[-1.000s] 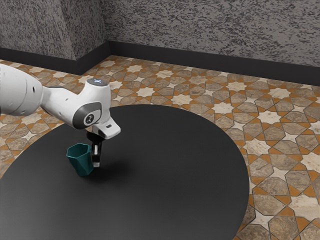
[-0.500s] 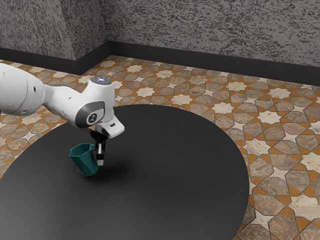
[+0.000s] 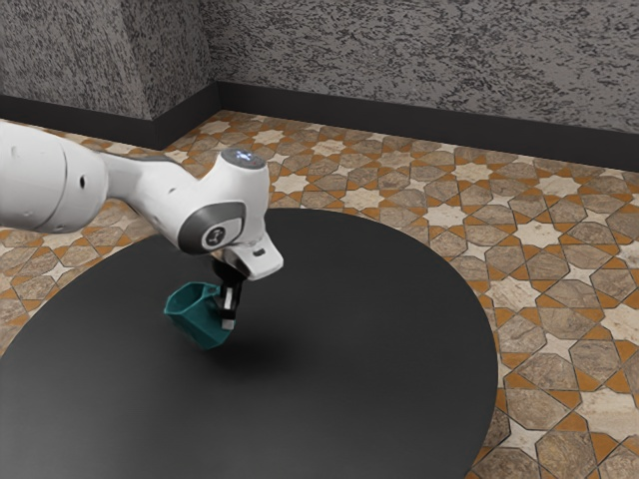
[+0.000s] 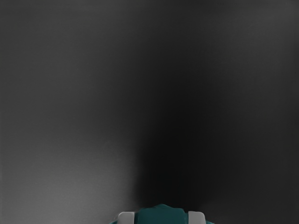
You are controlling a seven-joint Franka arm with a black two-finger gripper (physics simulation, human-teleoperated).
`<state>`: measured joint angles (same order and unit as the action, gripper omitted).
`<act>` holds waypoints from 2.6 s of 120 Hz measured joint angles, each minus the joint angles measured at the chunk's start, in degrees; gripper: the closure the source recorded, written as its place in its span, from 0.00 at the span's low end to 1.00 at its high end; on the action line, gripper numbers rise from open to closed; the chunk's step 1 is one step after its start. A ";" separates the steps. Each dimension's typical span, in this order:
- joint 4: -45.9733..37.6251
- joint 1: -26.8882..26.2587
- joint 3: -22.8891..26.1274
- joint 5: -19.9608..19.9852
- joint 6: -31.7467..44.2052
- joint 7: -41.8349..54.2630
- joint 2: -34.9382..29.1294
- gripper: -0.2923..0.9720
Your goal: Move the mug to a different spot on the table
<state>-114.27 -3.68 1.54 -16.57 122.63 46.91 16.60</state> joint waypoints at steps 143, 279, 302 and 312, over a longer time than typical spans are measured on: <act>8.14 -6.38 -0.14 -3.87 -9.91 -6.13 8.62 0.85; 9.14 -0.69 0.53 17.62 -3.58 -15.31 -7.31 0.24; 13.20 -2.13 -3.33 18.21 -10.38 -22.67 -13.79 0.23; 17.93 -2.19 -4.17 18.11 -14.83 -26.30 -14.11 0.23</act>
<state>-96.34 -5.87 -2.63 1.54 107.79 20.61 2.49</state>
